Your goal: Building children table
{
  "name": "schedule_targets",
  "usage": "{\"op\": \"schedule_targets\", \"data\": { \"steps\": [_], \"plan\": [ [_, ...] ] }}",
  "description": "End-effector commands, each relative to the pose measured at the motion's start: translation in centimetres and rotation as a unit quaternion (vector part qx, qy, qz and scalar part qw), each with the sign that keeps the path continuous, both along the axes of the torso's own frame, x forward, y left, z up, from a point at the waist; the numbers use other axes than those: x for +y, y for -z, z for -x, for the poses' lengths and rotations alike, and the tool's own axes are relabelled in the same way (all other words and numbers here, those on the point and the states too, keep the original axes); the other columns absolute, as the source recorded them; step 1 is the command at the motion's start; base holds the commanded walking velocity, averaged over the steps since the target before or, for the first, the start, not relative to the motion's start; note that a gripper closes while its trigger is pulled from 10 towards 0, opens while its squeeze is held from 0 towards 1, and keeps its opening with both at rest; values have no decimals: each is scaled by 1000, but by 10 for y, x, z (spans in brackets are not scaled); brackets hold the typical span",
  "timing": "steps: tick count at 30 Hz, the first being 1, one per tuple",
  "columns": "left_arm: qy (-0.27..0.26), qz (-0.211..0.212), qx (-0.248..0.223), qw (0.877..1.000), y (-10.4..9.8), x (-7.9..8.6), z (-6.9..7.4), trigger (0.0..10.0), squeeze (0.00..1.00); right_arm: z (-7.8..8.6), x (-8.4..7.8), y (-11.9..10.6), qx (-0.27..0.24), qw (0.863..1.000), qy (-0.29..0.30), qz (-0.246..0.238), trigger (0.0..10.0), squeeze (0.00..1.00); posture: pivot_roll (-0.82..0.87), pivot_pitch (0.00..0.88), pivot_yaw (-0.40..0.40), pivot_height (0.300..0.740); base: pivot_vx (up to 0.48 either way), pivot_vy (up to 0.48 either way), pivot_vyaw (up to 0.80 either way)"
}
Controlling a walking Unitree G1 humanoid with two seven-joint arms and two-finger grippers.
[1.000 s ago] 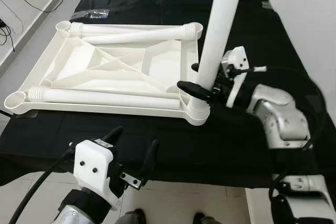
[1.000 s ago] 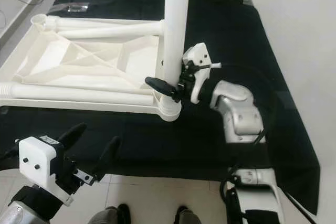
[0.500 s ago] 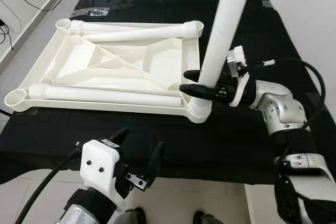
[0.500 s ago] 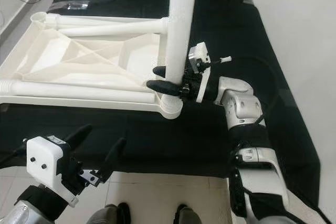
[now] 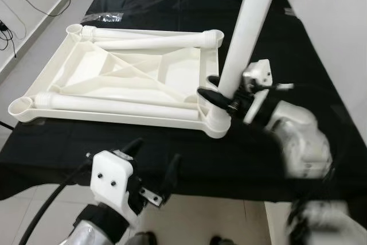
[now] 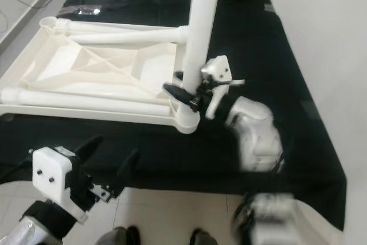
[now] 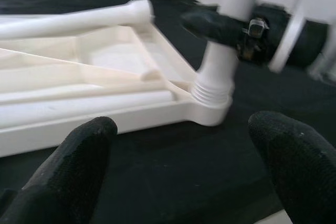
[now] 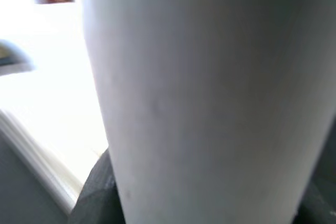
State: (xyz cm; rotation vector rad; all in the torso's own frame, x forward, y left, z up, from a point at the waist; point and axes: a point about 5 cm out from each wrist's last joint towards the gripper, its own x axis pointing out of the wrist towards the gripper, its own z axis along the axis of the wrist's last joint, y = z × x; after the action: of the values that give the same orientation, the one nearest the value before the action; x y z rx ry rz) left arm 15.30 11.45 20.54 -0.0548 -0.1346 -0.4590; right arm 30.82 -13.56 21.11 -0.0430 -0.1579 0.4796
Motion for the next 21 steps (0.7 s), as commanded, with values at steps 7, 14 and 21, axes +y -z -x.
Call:
{"op": "schedule_targets", "data": {
  "steps": [7, 14, 21],
  "plan": [
    [6, 0, 9, 1000, 3, 1, -2, 10000, 0, 11, 25, 15, 50, 998, 35, -2, 0, 0, 113, 171, 23, 740, 0, 0, 0],
    [6, 1, 10, 1000, 4, 2, -4, 10000, 0, 10, 37, -1, 19, 999, -18, -20, 10000, 0, 105, 175, 32, 740, 0, 0, 0],
    [11, 3, 11, 1000, 4, 0, -4, 10000, 0, 17, 36, -19, 12, 988, -144, -43, 10000, 1000, 102, 174, 29, 740, 0, 0, 0]
  ]
}}
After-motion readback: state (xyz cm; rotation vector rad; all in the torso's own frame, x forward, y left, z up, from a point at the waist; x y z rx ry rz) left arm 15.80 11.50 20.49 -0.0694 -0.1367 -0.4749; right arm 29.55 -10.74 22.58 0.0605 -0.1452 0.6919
